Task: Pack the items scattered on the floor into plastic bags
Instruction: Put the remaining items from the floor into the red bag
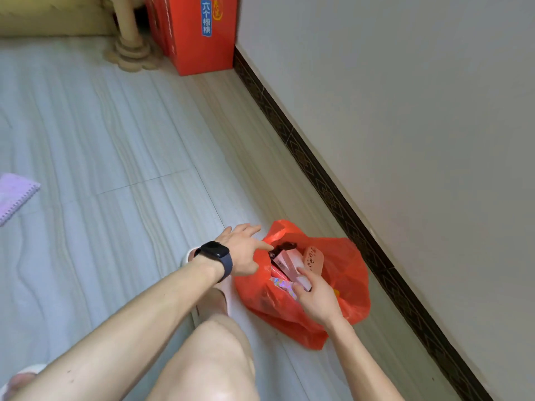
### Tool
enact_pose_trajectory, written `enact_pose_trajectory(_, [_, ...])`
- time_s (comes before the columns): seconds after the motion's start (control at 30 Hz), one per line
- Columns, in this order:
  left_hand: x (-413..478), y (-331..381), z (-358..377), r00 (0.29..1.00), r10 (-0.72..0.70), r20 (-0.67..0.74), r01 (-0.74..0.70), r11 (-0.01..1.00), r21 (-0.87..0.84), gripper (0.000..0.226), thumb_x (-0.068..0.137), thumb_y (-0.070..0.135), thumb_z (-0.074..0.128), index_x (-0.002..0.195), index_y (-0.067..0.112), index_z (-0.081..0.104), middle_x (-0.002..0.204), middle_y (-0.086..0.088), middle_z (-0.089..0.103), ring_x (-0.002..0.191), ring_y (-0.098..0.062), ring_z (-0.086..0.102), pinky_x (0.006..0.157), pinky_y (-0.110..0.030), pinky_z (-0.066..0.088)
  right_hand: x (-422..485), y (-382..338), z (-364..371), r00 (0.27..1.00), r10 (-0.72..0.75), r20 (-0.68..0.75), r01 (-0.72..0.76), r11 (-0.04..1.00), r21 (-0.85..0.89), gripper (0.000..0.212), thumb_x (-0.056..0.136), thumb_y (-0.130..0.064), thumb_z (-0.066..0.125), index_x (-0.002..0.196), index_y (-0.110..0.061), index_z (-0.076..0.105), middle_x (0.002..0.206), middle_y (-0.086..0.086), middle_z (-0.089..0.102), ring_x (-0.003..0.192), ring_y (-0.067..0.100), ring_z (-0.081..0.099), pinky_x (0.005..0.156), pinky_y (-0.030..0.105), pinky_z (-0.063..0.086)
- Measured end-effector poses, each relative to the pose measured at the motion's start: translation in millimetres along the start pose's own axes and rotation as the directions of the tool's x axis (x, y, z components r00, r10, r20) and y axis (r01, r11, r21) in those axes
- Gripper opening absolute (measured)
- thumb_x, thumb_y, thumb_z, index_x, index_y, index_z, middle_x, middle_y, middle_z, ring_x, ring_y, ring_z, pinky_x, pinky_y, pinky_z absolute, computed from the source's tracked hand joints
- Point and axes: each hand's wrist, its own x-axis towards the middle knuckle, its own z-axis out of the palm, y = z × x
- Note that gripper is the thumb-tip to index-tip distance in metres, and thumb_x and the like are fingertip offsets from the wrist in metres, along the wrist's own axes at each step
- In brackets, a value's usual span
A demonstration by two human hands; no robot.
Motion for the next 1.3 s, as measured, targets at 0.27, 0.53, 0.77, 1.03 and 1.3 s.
enact_pose_trajectory(0.27, [-97.6,-53.0,-58.5,0.961,-0.248,-0.122,0.259,0.962,0.085,0.069,0.086,0.031,0.053,0.150,0.040,0.028,0.163,-0.003,0.014,0.149,-0.023,0.011,0.119,-0.048,0.012,-43.3,-124.0,-52.0,0.920,-0.356,-0.163,0.356,0.934,-0.031,0.034,0.098,-0.037,0.053,0.131,-0.037,0.060,0.119,-0.018,0.063,0.109,0.008,0.059,0.092,0.021,0.038])
enact_pose_trajectory(0.53, [-284.2,-179.1,-77.7,0.741,-0.637,-0.210,0.663,0.745,0.079,0.063,0.088,0.033,0.052,0.148,0.037,0.033,0.159,-0.004,0.024,0.146,-0.023,0.020,0.115,-0.047,0.020,-103.3,-309.3,-17.2,0.598,-0.801,0.034,0.800,0.594,-0.090,0.038,0.098,-0.045,0.052,0.136,-0.039,0.054,0.141,-0.014,0.055,0.131,0.008,0.048,0.105,0.027,0.039])
enact_pose_trajectory(0.77, [-440.6,-268.2,-62.5,0.466,-0.864,-0.190,0.871,0.486,-0.075,0.066,0.088,0.040,0.053,0.150,0.040,0.029,0.161,-0.002,0.019,0.146,-0.023,0.020,0.115,-0.044,0.023,-145.1,-422.8,51.7,0.357,-0.895,0.268,0.930,0.315,-0.189,0.044,0.099,-0.039,0.052,0.142,-0.034,0.048,0.143,-0.012,0.053,0.134,0.014,0.044,0.099,0.019,0.030])
enact_pose_trajectory(1.03, [-497.3,-343.4,-0.2,0.302,-0.951,-0.059,0.890,0.304,-0.341,0.069,0.089,0.045,0.053,0.151,0.036,0.025,0.162,-0.004,0.015,0.147,-0.025,0.018,0.117,-0.043,0.022,-138.7,-474.3,151.1,0.236,-0.820,0.521,0.955,0.098,-0.279,0.049,0.098,-0.041,0.050,0.147,-0.037,0.040,0.150,-0.015,0.044,0.134,0.014,0.042,0.104,0.028,0.040])
enact_pose_trajectory(1.3, [-441.8,-413.6,109.8,0.335,-0.936,0.111,0.849,0.248,-0.467,0.074,0.088,0.040,0.054,0.152,0.037,0.017,0.163,-0.005,0.003,0.148,-0.026,0.013,0.118,-0.044,0.019,-68.1,-495.7,288.2,0.292,-0.598,0.746,0.952,0.106,-0.287,0.054,0.099,-0.044,0.044,0.151,-0.034,0.034,0.152,-0.014,0.041,0.139,0.016,0.036,0.108,0.031,0.039])
